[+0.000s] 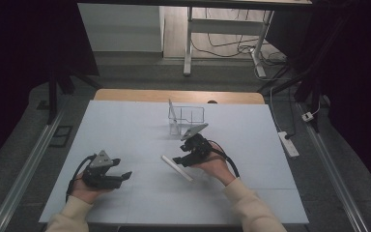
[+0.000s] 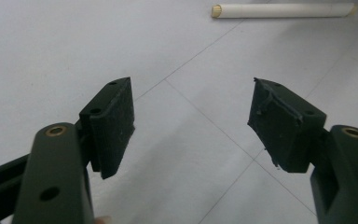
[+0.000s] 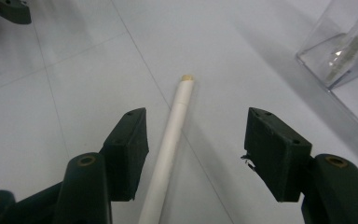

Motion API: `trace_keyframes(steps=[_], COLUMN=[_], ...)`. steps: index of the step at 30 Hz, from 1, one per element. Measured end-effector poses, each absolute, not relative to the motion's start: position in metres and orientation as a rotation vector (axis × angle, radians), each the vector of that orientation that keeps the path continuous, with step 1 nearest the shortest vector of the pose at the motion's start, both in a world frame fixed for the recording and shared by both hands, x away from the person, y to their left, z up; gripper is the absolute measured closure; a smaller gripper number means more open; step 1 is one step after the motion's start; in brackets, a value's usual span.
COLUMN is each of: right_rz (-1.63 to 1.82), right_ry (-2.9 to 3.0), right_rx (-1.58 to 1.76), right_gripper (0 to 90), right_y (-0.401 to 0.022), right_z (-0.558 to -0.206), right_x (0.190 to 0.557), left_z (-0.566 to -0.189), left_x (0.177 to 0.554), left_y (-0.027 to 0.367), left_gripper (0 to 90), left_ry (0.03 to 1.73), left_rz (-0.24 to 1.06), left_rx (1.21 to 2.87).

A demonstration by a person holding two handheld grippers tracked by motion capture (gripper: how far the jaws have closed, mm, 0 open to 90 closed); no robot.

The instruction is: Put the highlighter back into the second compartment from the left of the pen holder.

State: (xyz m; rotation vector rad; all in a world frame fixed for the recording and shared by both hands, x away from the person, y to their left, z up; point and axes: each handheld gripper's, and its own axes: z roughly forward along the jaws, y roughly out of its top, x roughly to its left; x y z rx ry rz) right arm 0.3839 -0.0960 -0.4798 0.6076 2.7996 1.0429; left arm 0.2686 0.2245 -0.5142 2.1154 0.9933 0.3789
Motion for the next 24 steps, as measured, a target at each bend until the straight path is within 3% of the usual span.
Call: trace_keyframes(steps=[24], right_rz=[0.896], right_ry=[2.851], right_rx=[0.56], right_gripper=[40.4], right_y=[-0.068], right_z=[-0.506], right_x=[0.38], left_z=[-0.515], left_x=[0.269], left_y=[0.224], left_gripper=[31.0], left_ry=[0.991], left_rz=[0.377], left_rx=[2.122])
